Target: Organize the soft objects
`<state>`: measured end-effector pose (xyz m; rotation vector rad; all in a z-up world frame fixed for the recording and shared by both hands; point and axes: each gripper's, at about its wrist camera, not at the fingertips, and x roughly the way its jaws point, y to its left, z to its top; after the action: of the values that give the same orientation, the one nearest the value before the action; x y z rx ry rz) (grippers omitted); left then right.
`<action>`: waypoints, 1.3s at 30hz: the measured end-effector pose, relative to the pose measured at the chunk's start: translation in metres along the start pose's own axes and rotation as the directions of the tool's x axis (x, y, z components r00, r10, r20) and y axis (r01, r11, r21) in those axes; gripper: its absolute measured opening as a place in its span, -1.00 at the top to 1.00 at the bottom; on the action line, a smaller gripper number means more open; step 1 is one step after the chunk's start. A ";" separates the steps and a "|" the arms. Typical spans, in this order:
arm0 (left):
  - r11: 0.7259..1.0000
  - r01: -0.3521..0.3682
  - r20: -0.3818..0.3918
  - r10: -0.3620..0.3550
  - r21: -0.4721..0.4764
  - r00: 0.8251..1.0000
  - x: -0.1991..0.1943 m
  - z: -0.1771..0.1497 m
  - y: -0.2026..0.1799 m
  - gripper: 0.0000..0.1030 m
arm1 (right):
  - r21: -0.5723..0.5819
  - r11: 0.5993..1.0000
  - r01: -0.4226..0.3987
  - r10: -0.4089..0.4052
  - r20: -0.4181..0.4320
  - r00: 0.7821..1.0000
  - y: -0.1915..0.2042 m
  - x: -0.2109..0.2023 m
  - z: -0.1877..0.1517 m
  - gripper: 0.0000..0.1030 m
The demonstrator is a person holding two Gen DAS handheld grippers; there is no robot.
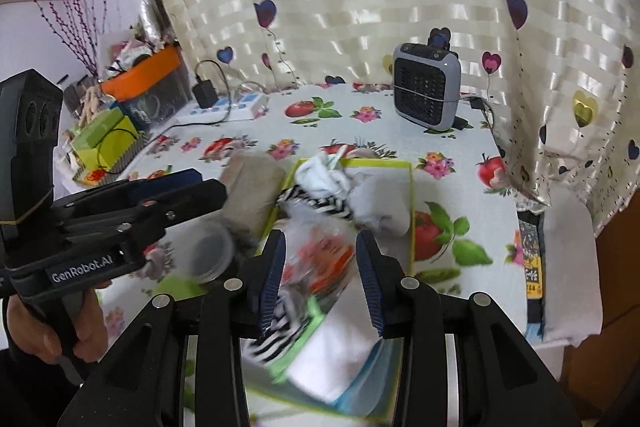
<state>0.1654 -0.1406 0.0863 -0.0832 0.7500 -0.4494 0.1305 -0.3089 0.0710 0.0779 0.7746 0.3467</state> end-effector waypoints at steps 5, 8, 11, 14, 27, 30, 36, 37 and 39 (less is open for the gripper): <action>0.999 -0.008 0.024 0.008 0.034 1.000 -0.031 -0.026 -0.014 0.18 | -0.002 1.000 0.027 -0.027 0.038 0.999 0.022 -0.023 -0.027 0.26; 0.998 -0.026 0.036 0.024 0.056 0.999 -0.046 -0.041 -0.022 0.18 | -0.009 0.999 0.043 -0.043 0.047 0.998 0.035 -0.032 -0.042 0.26; 0.997 -0.034 0.044 0.032 0.065 0.999 -0.060 -0.056 -0.028 0.18 | -0.013 0.999 0.047 -0.046 0.053 0.998 0.043 -0.039 -0.056 0.26; 0.995 -0.054 0.053 0.050 0.079 0.997 -0.071 -0.071 -0.033 0.18 | -0.018 0.998 0.055 -0.054 0.062 0.997 0.052 -0.048 -0.070 0.26; 0.992 -0.087 0.054 0.082 0.091 0.995 -0.093 -0.119 -0.042 0.18 | -0.012 0.996 0.093 -0.092 0.043 0.995 0.075 -0.058 -0.120 0.26; 0.992 -0.094 0.049 0.090 0.090 0.995 -0.093 -0.127 -0.042 0.18 | -0.006 0.995 0.099 -0.098 0.036 0.995 0.077 -0.057 -0.126 0.26; 0.990 -0.096 0.038 0.093 0.104 0.995 -0.089 -0.137 -0.045 0.18 | -0.006 0.994 0.111 -0.111 0.015 0.994 0.077 -0.052 -0.133 0.26; 0.990 -0.093 0.037 0.090 0.103 0.995 -0.089 -0.137 -0.046 0.18 | -0.004 0.993 0.114 -0.114 0.012 0.993 0.077 -0.051 -0.134 0.26; 0.991 -0.090 0.033 0.088 0.100 0.996 -0.087 -0.138 -0.046 0.18 | -0.005 0.993 0.122 -0.122 0.006 0.993 0.076 -0.049 -0.135 0.26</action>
<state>-0.0003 -0.1332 0.0508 0.0383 0.6986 -0.3996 -0.0171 -0.2620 0.0226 0.0268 0.7695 0.2327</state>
